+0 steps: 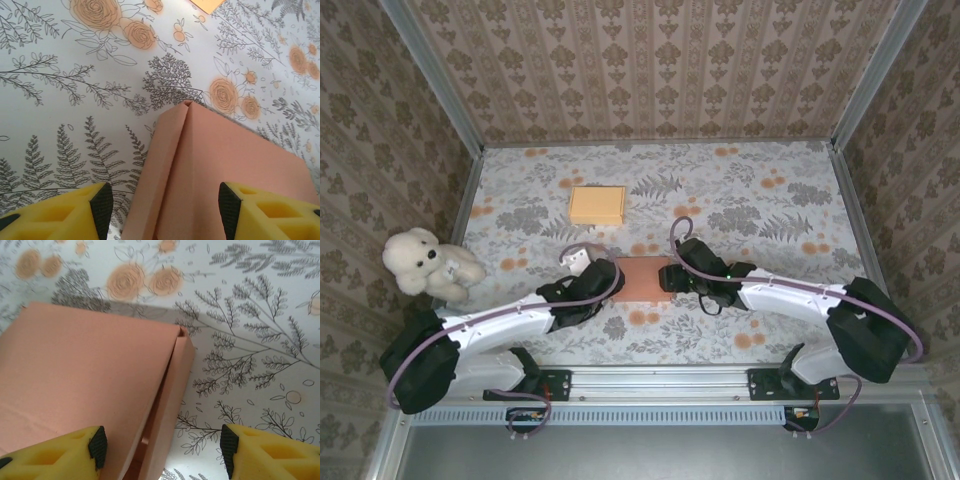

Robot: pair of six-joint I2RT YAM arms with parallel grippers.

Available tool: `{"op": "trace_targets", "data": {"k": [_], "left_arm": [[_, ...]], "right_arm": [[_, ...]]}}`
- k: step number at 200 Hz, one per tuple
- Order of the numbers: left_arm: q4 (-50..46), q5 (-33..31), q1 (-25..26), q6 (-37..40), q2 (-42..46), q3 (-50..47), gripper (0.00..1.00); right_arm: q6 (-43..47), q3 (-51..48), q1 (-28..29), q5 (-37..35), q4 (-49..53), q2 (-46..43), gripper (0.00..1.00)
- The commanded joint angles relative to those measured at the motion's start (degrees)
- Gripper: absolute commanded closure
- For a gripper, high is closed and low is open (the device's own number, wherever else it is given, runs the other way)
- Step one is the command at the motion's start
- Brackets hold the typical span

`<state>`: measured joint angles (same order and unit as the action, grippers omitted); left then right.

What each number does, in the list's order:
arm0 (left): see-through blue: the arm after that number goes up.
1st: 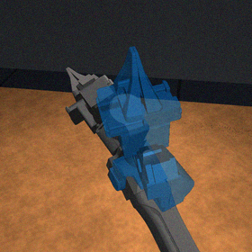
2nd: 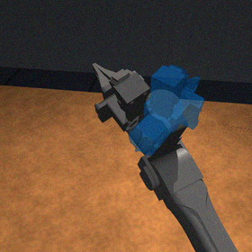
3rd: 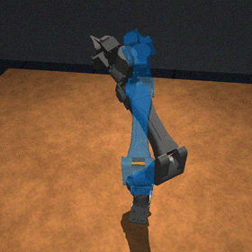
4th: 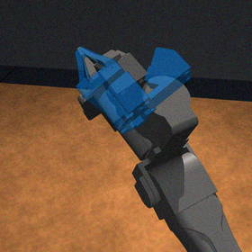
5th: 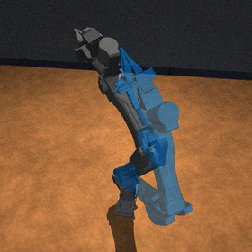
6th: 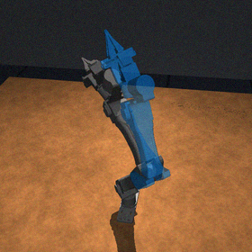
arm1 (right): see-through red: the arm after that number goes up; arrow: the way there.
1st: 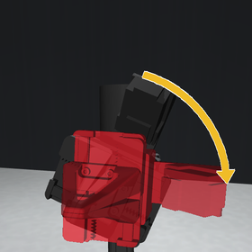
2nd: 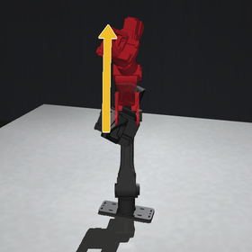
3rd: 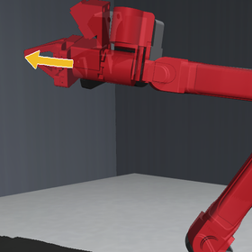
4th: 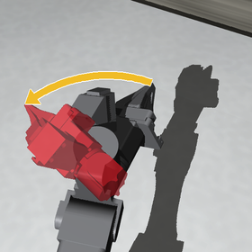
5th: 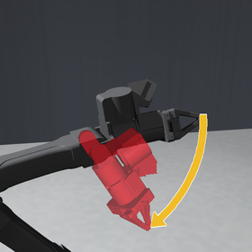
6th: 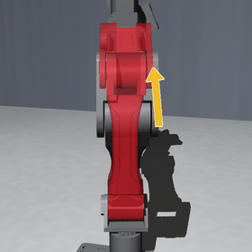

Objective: Fold the paper box

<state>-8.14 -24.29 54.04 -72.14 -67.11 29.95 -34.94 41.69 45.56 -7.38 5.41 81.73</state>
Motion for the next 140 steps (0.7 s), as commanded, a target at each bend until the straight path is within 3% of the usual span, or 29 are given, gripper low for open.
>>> {"op": "trace_targets", "data": {"k": [1, 68, 140], "left_arm": [[-1.5, -2.6, 0.4, 1.9, 0.6, -0.6, 0.39], [-7.5, -4.5, 0.6, 6.0, 3.2, -0.5, 0.29], [-8.6, -0.1, 3.4, -0.9, 2.7, 1.1, 0.22]], "right_arm": [[-0.2, 1.5, 0.7, -2.1, -0.7, 1.9, 0.36], [0.1, -2.0, 1.8, -4.2, -5.0, 4.4, 0.36], [-0.4, -3.7, 3.2, -5.2, -7.6, 4.4, 0.36]]}}
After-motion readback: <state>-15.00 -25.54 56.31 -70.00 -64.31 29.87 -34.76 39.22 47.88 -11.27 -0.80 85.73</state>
